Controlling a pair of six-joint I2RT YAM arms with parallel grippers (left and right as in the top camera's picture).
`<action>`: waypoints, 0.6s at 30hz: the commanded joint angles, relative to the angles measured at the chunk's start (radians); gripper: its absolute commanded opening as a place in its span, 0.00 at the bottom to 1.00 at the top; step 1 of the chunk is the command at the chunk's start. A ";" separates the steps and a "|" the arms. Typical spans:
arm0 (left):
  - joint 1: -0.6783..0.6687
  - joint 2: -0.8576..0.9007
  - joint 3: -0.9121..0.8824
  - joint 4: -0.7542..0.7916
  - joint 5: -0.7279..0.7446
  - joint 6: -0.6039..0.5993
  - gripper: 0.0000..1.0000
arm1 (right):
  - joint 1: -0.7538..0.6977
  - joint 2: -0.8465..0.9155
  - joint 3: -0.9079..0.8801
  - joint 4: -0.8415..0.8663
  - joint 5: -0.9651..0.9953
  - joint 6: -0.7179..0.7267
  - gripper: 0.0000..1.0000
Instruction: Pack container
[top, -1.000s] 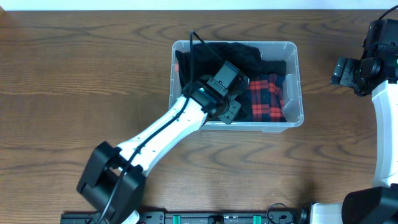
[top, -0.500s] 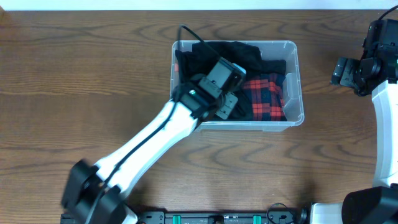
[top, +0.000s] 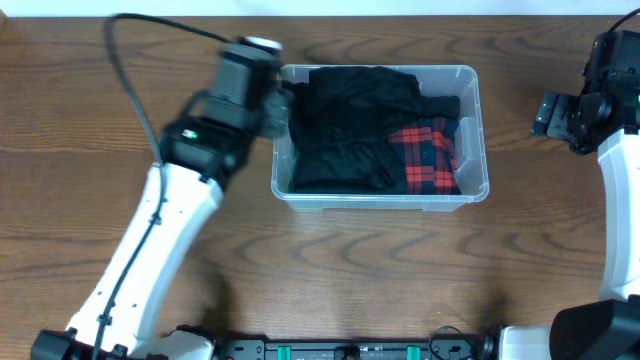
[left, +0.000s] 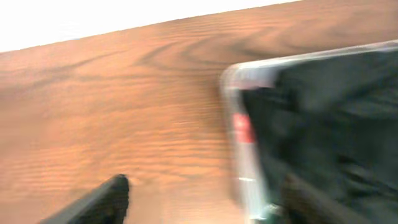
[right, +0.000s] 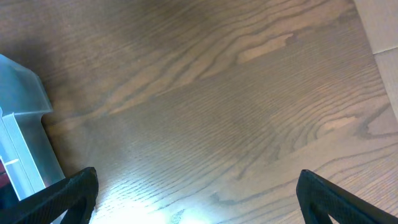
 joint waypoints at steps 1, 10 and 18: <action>0.114 -0.004 0.018 -0.010 -0.017 -0.002 0.86 | -0.006 -0.009 -0.002 0.000 0.011 0.000 0.99; 0.331 -0.004 0.013 -0.005 -0.017 -0.063 0.98 | -0.006 -0.009 -0.002 0.000 0.011 0.000 0.99; 0.365 -0.004 0.013 -0.007 -0.017 -0.065 0.98 | -0.006 -0.009 -0.002 0.000 0.011 0.000 0.99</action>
